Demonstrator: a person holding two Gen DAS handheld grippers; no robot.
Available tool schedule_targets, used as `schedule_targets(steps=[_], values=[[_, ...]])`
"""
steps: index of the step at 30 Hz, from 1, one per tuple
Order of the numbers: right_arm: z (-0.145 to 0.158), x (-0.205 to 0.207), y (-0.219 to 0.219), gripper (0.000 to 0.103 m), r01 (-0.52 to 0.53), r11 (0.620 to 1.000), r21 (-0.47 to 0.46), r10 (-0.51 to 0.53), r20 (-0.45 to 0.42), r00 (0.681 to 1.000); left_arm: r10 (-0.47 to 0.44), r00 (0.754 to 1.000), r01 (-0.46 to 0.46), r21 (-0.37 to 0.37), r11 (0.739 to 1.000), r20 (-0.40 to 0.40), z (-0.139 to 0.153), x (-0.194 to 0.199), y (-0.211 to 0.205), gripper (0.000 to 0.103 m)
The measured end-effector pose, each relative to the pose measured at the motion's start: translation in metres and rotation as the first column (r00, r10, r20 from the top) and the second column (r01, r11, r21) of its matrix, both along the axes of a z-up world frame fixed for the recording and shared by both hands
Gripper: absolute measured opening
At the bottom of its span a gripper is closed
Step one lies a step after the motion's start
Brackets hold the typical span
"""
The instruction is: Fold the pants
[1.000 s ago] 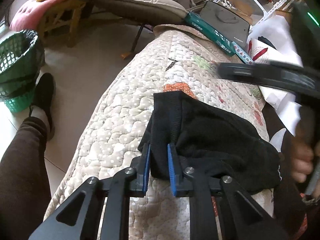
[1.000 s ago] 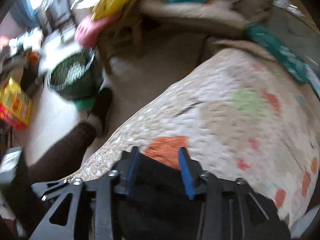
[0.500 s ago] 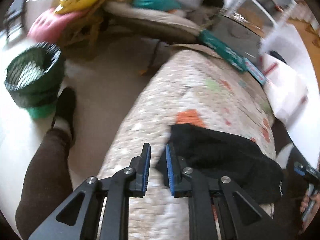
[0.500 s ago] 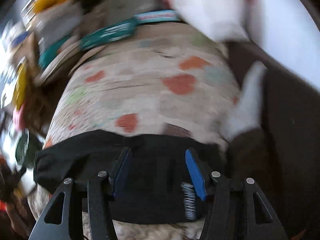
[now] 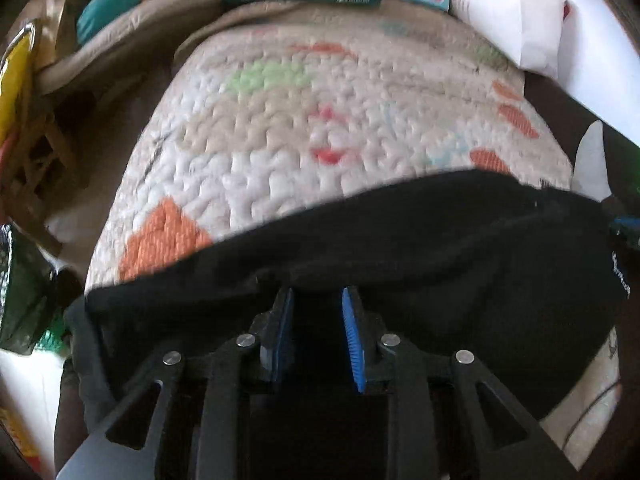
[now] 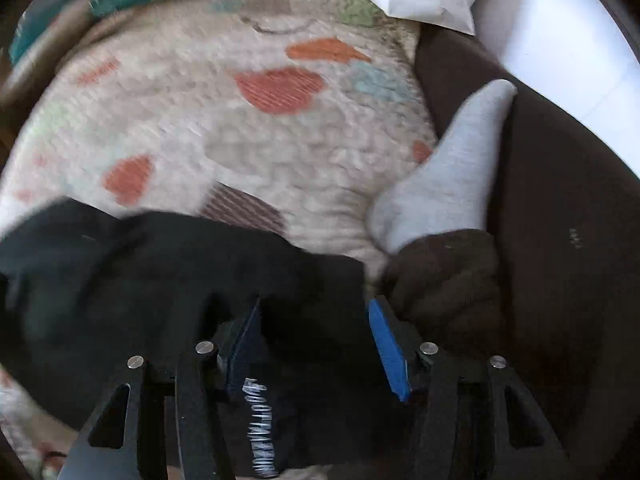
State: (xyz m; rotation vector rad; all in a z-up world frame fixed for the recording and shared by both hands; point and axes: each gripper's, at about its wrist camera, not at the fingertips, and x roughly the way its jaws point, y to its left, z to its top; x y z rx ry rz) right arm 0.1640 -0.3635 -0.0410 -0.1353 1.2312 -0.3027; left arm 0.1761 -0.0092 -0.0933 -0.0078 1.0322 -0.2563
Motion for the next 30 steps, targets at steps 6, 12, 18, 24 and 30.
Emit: schedule_targets(steps=[6, 12, 18, 24, 30], values=[[0.018, -0.010, 0.002, 0.068, 0.019, 0.996, -0.092, -0.013, 0.061, 0.998, -0.025, 0.999, 0.025, -0.029, 0.999, 0.022, 0.027, -0.009, 0.005, 0.027], [0.034, -0.019, 0.051, 0.068, -0.162, 0.965, 0.205, 0.135, 0.140, 0.981, -0.065, 0.997, 0.060, -0.168, 0.984, -0.027, 0.036, 0.029, -0.036, 0.038], [-0.018, -0.036, 0.062, 0.068, -0.131, 0.969, 0.212, 0.147, -0.062, 0.987, -0.133, 0.990, 0.137, 0.091, 0.986, -0.047, 0.006, 0.059, -0.112, 0.038], [-0.020, -0.056, 0.027, 0.068, 0.007, 0.957, 0.289, 0.019, -0.088, 0.996, -0.065, 0.998, 0.064, 0.188, 0.980, -0.005, 0.015, 0.088, -0.110, 0.045], [0.000, -0.080, 0.038, 0.069, -0.019, 0.977, 0.214, 0.020, -0.002, 1.000, -0.073, 0.997, 0.073, -0.025, 0.997, -0.021, 0.047, 0.079, -0.090, 0.045]])
